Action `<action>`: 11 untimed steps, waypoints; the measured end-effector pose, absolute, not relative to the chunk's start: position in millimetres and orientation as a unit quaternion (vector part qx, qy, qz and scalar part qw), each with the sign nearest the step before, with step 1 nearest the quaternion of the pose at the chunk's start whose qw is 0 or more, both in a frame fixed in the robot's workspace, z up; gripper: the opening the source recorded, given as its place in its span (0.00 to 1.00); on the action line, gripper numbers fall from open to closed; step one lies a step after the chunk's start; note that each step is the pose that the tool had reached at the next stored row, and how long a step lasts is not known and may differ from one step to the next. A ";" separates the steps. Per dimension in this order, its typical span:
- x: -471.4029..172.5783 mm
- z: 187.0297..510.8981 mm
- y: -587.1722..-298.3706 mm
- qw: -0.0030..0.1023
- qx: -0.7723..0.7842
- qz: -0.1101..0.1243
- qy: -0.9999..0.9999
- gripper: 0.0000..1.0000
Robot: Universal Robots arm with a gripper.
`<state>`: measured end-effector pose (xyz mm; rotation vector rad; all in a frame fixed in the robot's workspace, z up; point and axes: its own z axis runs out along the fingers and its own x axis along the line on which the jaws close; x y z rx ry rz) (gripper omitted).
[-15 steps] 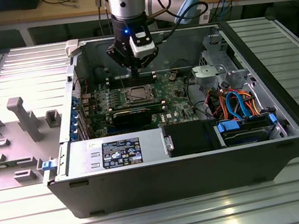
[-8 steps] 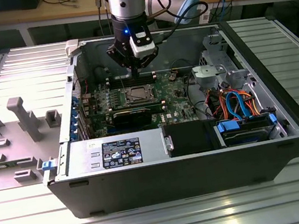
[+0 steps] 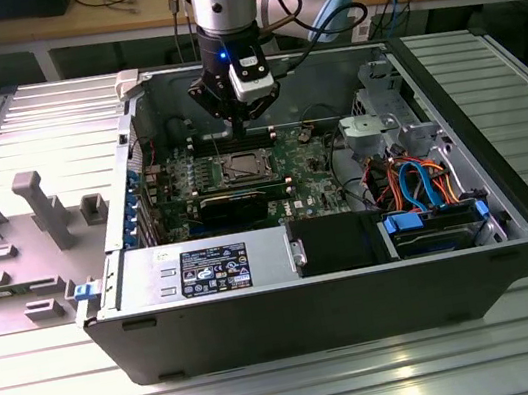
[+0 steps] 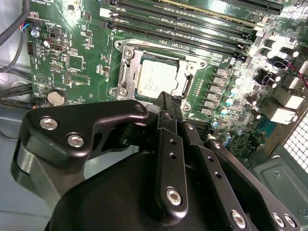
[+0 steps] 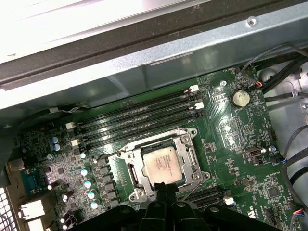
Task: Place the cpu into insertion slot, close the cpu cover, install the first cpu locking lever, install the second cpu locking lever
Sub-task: 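Install the first cpu locking lever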
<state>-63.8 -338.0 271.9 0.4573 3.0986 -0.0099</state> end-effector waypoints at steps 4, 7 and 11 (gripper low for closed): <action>-63.9 271.9 -338.0 0.005 0.146 -0.003 0.989 0.11; -65.2 271.8 -337.9 0.005 0.146 -0.003 0.989 0.11; -71.3 271.8 -338.0 0.005 0.146 -0.003 0.989 0.11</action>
